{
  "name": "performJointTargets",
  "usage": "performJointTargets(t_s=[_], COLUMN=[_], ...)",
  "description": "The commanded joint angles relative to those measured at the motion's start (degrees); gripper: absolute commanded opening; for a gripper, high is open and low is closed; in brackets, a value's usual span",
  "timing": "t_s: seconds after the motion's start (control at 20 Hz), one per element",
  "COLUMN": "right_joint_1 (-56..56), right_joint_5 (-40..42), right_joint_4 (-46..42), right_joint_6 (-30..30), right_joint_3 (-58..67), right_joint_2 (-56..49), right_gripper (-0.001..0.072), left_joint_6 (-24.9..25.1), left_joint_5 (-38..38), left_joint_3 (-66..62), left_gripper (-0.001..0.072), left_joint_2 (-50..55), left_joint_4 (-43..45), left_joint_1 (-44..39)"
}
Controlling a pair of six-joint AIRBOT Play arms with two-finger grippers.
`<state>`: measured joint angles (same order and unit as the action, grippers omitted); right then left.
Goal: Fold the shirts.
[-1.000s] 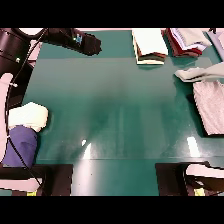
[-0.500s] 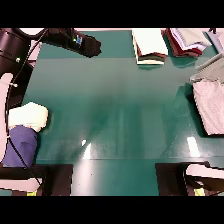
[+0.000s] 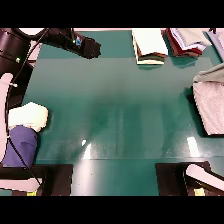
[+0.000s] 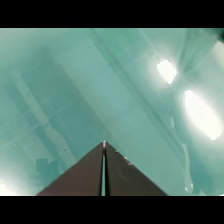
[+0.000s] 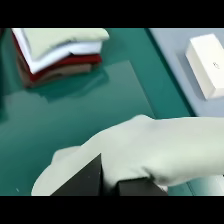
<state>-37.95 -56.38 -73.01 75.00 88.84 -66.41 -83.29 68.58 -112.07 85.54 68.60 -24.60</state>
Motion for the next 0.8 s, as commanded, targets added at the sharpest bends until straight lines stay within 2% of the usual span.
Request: performJointTargets(t_s=[0.0, 0.15, 0.4, 0.45, 0.5, 0.55, 0.6, 0.75], right_joint_1=[0.0, -1.2, -8.0, -9.6, -10.8, -11.9, -12.1, -8.7], right_joint_5=[-2.4, -5.5, -12.0, -12.2, -11.6, -11.0, -11.2, -11.0], right_joint_4=[-7.4, -10.7, -10.7, -10.6, -10.6, -10.4, -9.1, -0.4], right_joint_6=[2.3, 5.2, 5.4, 5.7, 6.2, 7.6, 8.1, 8.1], right_joint_3=[-8.4, -16.4, -28.0, -30.4, -32.5, -34.0, -34.3, -30.9], right_joint_2=[6.5, 11.7, 18.4, 19.4, 20.2, 20.8, 20.8, 20.8], right_gripper=[0.0017, 0.0018, 0.0027, 0.0170, 0.0433, 0.0641, 0.0666, 0.0665], left_joint_6=[0.9, 1.3, 2.4, 2.4, 2.4, 2.4, 2.4, 2.4], left_joint_5=[0.5, 1.7, 2.2, 2.2, 2.2, 2.2, 2.3, 2.5], left_joint_3=[0.0, 0.0, 0.0, 0.0, 0.0, 0.0, 0.0, 0.0], left_gripper=[0.0025, 0.0025, 0.0025, 0.0025, 0.0025, 0.0025, 0.0025, 0.0025], left_joint_2=[0.0, 0.0, 0.0, 0.0, 0.0, 0.0, 0.0, 0.0], left_joint_4=[0.0, 0.0, 0.0, 0.0, 0.0, 0.0, 0.0, 0.0], left_joint_1=[0.0, 0.0, 0.0, 0.0, 0.0, 0.0, 0.0, 0.0])
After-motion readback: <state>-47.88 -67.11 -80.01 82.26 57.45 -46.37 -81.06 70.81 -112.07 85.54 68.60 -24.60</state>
